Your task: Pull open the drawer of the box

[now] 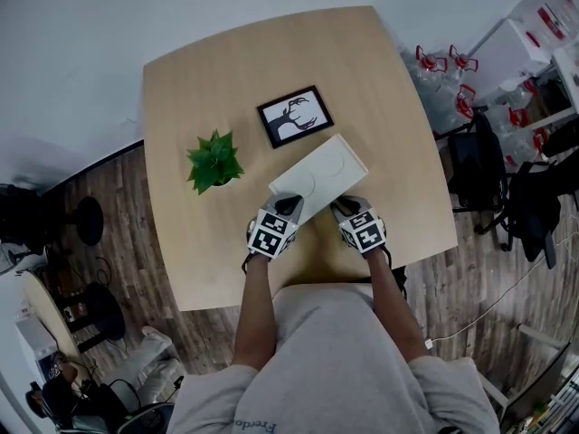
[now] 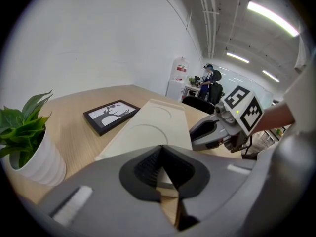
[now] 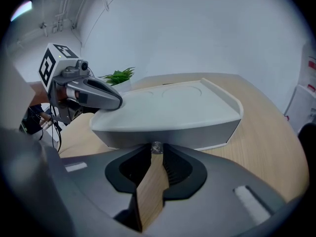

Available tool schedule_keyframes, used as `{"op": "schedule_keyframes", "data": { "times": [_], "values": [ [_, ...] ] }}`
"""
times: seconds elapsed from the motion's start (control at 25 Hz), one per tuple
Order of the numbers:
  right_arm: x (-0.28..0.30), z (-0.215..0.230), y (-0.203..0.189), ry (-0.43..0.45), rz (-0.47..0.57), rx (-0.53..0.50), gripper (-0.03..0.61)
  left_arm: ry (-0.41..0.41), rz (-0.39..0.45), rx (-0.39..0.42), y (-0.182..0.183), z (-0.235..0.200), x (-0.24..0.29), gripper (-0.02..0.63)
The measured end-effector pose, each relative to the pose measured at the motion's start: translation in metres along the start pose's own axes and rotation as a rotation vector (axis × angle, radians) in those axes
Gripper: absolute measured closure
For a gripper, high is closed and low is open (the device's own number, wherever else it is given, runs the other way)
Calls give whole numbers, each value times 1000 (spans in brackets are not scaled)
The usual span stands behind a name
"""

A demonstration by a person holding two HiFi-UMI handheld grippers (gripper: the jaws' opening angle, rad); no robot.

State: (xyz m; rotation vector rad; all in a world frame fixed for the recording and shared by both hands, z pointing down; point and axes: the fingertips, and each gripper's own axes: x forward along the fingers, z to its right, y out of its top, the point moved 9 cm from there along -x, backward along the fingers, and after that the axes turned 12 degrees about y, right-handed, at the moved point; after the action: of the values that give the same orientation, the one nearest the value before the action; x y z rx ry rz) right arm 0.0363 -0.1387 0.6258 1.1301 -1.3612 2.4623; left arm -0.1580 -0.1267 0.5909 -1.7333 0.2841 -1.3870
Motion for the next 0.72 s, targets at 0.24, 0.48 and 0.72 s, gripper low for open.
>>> {"op": "schedule_keyframes", "data": {
  "times": [0.24, 0.48, 0.72],
  "values": [
    [2, 3, -1, -6, 3, 6, 505, 15, -4, -19, 0, -1, 5, 561],
    [15, 10, 0, -25, -8, 9, 506, 2, -10, -23, -4, -12, 19, 561],
    [16, 14, -3, -32, -18, 17, 506, -5, -11, -27, -5, -15, 25, 561]
  ]
}}
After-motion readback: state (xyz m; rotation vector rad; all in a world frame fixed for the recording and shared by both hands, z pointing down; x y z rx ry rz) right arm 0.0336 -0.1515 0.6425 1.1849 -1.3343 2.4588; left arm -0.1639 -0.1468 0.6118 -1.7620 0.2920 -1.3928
